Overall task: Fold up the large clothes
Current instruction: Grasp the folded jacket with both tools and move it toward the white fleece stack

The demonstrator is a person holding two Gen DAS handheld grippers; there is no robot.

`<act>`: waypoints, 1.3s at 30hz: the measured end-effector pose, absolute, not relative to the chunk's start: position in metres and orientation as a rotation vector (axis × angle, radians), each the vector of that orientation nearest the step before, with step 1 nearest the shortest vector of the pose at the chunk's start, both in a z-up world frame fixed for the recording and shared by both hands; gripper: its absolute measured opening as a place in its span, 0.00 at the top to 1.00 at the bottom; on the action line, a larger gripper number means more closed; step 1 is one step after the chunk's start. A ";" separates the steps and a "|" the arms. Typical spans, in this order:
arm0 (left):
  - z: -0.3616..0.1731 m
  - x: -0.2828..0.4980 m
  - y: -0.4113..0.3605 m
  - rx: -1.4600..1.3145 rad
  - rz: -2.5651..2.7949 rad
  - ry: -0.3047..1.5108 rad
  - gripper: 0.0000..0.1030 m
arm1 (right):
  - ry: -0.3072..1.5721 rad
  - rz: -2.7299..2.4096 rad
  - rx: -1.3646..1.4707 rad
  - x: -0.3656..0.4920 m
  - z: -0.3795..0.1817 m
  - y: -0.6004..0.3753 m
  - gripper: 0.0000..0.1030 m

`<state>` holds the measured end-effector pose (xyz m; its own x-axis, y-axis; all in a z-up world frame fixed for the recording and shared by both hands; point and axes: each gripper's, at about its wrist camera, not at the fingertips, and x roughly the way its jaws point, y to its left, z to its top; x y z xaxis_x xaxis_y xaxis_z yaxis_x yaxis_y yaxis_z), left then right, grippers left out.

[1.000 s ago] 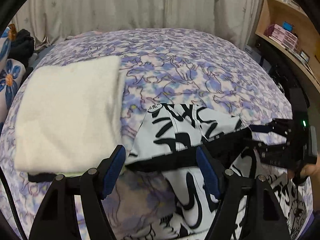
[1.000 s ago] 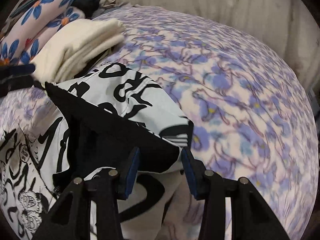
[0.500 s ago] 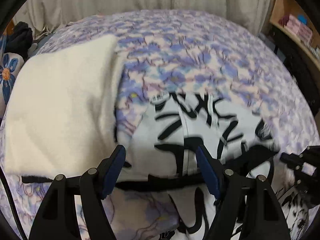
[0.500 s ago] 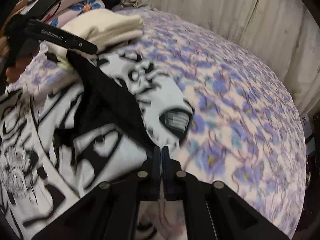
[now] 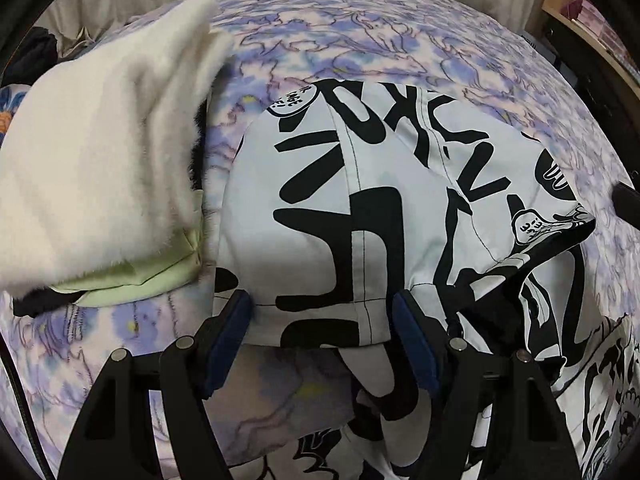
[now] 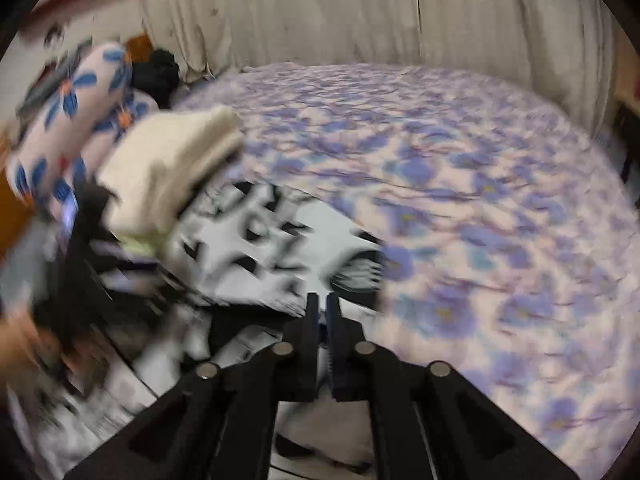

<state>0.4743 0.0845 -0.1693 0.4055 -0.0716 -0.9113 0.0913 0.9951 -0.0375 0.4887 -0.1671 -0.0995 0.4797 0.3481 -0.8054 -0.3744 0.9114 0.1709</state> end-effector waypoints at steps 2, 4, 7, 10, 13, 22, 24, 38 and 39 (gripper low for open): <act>-0.169 0.474 0.083 0.027 -0.096 1.140 0.31 | 1.016 0.447 -0.027 0.497 -0.111 -0.150 0.83; -0.169 0.473 0.082 0.039 -0.092 1.131 0.31 | 1.061 0.439 -0.050 0.500 -0.127 -0.137 0.83; -0.172 0.470 0.083 0.049 -0.097 1.132 0.31 | 1.189 0.367 -0.099 0.500 -0.166 -0.136 0.83; -0.177 0.466 0.086 0.049 -0.108 1.144 0.31 | 1.224 0.370 -0.083 0.490 -0.183 -0.151 0.83; -0.174 0.464 0.090 0.035 -0.115 1.144 0.31 | 1.235 0.372 -0.082 0.482 -0.175 -0.157 0.83; -0.123 0.472 0.111 -0.122 -0.193 1.046 0.31 | 1.060 0.312 -0.016 0.501 -0.110 -0.182 0.31; -0.127 0.478 0.110 -0.142 -0.209 1.070 0.31 | 1.091 0.287 0.003 0.519 -0.118 -0.185 0.31; -0.175 0.484 0.070 -0.019 -0.271 1.154 0.43 | 1.210 0.314 0.162 0.576 -0.168 -0.170 0.59; -0.175 0.483 0.070 -0.021 -0.269 1.152 0.43 | 1.214 0.332 0.143 0.573 -0.167 -0.164 0.73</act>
<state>0.4832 0.0696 -0.1750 0.3785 -0.2210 -0.8988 0.1999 0.9677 -0.1538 0.5733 -0.1643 -0.1666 0.3080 0.3259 -0.8938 -0.1741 0.9429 0.2838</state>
